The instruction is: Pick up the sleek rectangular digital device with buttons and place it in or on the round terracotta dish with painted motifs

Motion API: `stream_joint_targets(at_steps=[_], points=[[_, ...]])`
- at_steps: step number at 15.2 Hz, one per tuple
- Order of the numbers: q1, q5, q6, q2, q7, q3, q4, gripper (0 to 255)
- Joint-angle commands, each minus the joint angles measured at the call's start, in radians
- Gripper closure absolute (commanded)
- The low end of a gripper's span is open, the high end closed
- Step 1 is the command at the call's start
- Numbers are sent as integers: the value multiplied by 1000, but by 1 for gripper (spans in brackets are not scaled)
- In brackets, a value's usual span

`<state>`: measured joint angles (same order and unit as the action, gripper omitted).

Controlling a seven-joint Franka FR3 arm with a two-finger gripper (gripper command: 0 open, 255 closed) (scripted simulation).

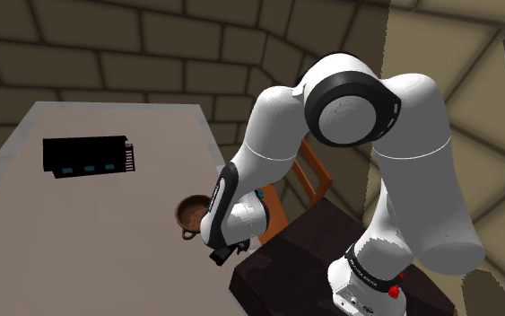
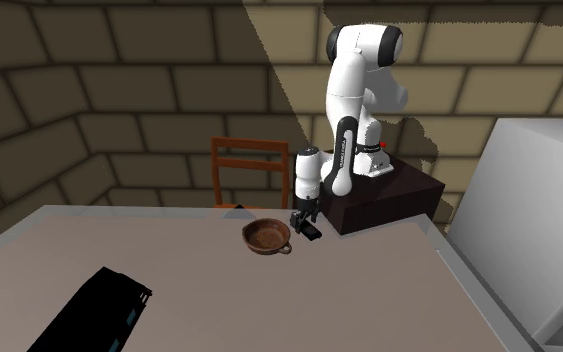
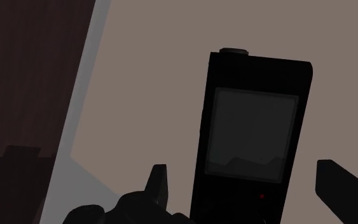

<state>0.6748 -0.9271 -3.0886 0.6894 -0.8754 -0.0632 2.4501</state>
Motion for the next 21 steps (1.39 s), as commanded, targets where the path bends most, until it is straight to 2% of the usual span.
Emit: stream_joint_targets(at_steps=[1,2,11,21], points=[[0,0,0,0,0,0,0,0],[0,0,0,0,0,0,0,255],[0,0,0,0,0,0,0,255],[167,102,112,-168,-113,-177,99,255]])
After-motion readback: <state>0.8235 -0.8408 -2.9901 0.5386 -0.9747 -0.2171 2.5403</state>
